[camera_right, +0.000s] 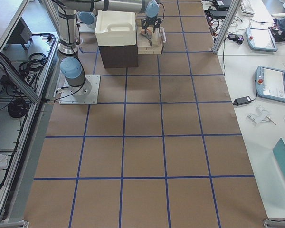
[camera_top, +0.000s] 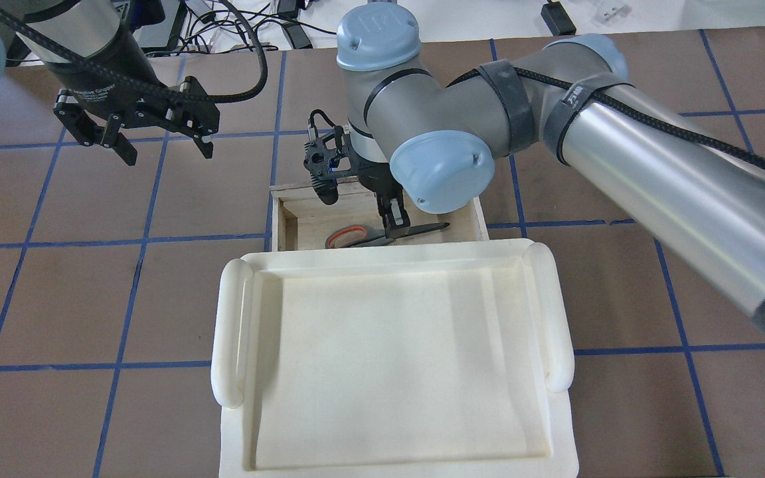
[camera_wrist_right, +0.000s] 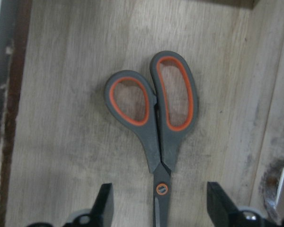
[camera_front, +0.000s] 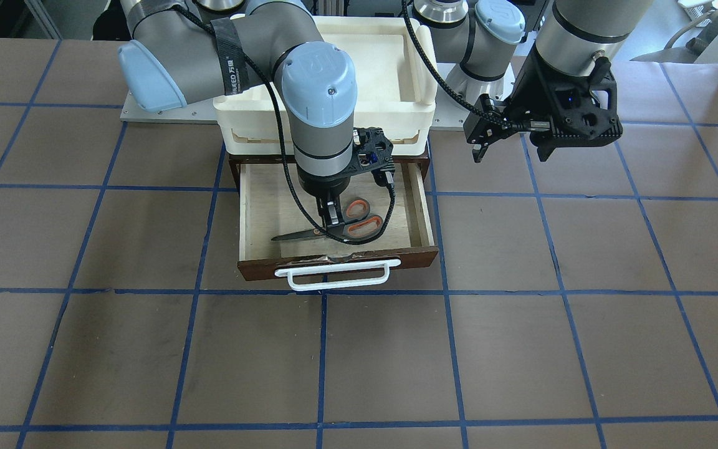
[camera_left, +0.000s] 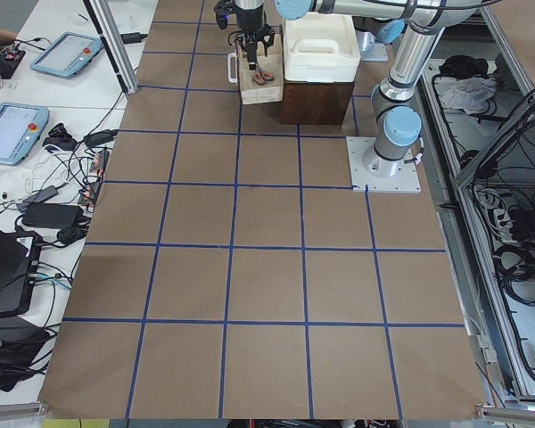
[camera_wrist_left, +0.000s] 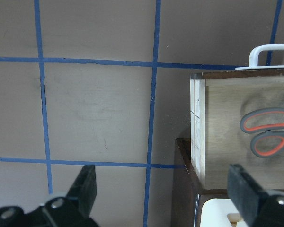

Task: Put scissors in drawer and close it
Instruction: 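Raise the right gripper away from the drawer while the left arm moves forward, then bring the left gripper over the drawer's white handle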

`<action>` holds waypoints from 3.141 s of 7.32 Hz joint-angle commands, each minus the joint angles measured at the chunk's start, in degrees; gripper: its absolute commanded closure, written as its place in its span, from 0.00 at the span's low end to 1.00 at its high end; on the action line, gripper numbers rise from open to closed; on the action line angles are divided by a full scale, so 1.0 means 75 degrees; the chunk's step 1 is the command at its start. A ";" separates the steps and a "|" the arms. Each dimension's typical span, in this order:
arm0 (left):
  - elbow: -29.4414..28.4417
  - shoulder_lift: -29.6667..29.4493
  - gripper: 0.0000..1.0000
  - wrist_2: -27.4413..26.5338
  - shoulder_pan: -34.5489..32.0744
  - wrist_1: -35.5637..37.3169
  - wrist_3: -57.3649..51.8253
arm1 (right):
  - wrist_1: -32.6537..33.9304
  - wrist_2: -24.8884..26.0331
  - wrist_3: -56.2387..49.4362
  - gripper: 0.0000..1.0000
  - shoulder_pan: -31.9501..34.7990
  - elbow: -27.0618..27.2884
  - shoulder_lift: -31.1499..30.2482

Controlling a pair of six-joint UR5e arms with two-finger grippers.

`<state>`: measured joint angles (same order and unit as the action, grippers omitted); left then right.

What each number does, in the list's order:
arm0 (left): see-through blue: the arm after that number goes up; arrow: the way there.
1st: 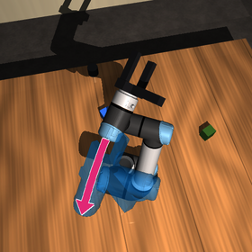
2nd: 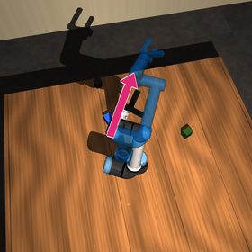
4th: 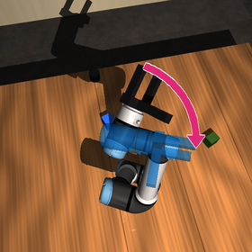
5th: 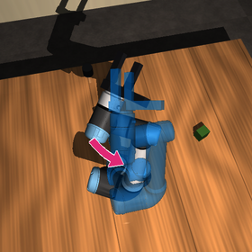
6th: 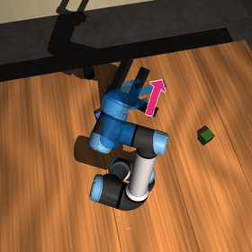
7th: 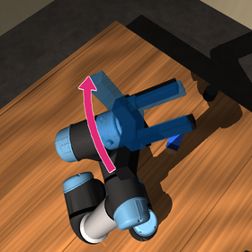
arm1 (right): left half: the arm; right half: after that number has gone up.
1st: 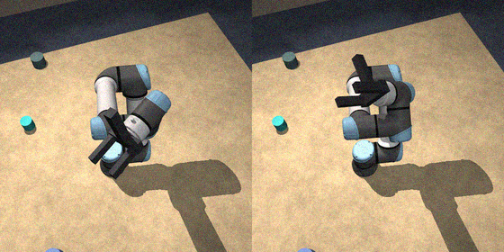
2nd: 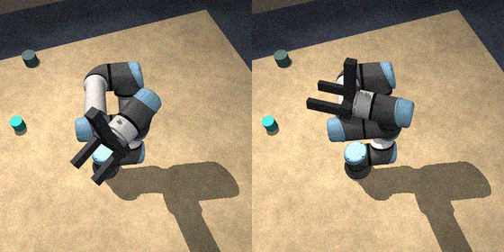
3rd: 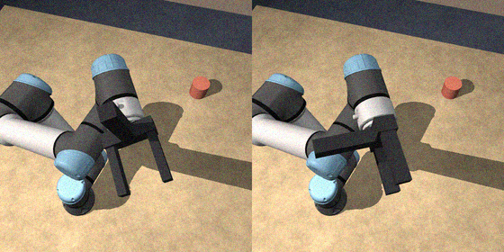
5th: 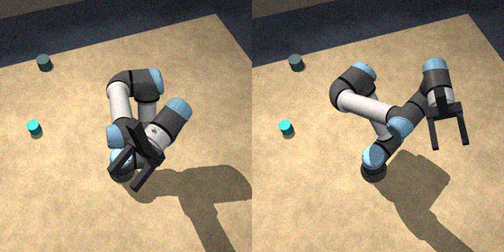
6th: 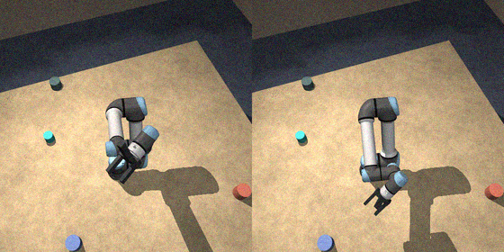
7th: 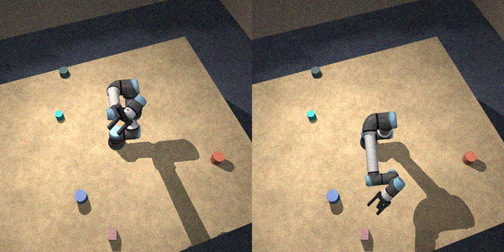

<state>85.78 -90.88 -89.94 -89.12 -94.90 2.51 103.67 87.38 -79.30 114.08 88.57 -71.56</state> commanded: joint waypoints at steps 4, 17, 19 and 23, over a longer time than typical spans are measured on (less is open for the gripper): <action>0.0000 -0.0129 0.00 0.0015 0.0000 0.0161 -0.0019 | 0.0556 0.0185 0.0947 0.00 -0.0349 0.0004 -0.1072; -0.0081 -0.1614 0.00 0.0227 -0.0982 0.2668 0.0168 | -0.1597 0.0174 1.0769 0.00 -0.2495 0.0015 -0.3582; -0.0654 -0.2235 0.00 0.0191 -0.1322 0.2821 0.0413 | -0.2546 0.0209 1.1498 0.00 -0.2519 0.0039 -0.3829; -0.0703 -0.2963 0.00 0.0506 -0.1781 0.3349 0.0614 | -0.2585 0.0887 1.1393 0.00 -0.2729 0.0203 -0.3817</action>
<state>80.52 -111.39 -87.38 -101.85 -70.22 7.02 84.03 92.11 6.24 94.10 89.84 -100.28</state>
